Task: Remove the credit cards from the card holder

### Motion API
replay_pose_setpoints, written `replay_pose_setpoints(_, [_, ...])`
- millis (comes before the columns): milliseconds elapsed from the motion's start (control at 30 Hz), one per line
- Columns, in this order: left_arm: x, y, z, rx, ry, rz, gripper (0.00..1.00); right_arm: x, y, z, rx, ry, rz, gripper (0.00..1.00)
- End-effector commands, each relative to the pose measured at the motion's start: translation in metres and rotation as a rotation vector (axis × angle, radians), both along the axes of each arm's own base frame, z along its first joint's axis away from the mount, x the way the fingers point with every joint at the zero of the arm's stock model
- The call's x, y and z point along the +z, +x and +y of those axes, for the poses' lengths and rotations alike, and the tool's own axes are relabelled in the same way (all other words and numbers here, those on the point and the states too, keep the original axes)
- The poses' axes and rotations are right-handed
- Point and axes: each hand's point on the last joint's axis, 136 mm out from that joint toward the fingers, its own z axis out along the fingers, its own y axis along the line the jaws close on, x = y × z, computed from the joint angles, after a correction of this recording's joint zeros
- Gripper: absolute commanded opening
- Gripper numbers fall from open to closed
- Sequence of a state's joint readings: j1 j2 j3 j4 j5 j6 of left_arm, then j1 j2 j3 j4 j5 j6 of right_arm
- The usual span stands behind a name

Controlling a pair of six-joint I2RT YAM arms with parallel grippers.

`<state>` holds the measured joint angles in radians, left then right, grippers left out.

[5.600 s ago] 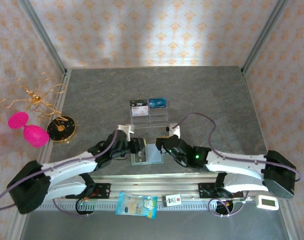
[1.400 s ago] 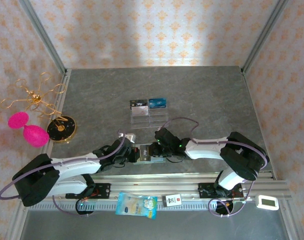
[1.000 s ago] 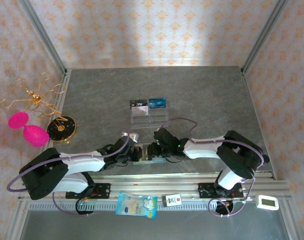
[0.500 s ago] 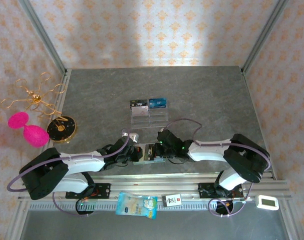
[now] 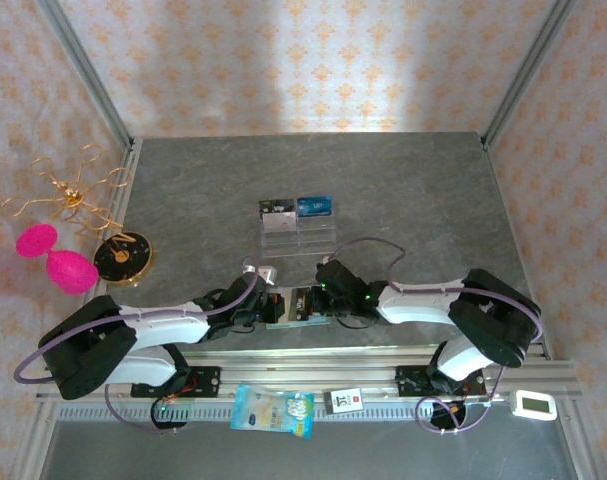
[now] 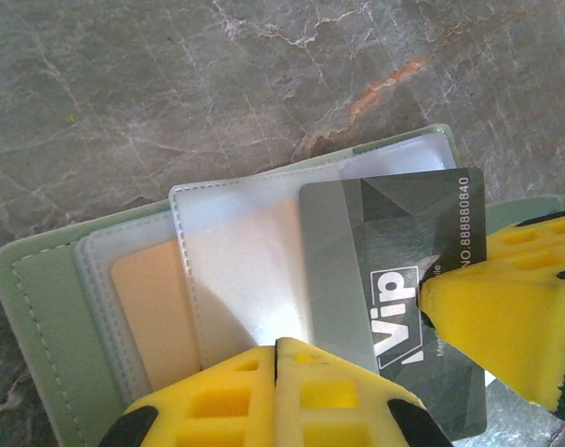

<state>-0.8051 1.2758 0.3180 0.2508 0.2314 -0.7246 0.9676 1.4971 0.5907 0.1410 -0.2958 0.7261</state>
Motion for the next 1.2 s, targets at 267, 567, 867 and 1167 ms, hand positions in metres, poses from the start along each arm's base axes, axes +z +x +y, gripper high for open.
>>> replay_pose_setpoints(267, [-0.006,-0.008,0.012,0.01,0.036,0.028,0.0,-0.009,0.001,-0.05,-0.128,-0.148,-0.038,0.0])
replay_pose_setpoints(567, [0.097,0.028,0.03,0.147,-0.08,-0.246,0.11,0.078,0.025,-0.037,-0.064,-0.042,-0.306,0.0])
replay_pose_setpoints(867, [0.182,0.037,0.052,0.249,-0.248,-0.487,0.71,0.203,0.035,0.012,0.068,0.299,-0.631,0.0])
replay_pose_setpoints(1167, [0.232,0.035,0.056,0.3,-0.454,-0.591,0.99,0.271,0.035,0.016,-0.008,0.622,-0.791,0.0])
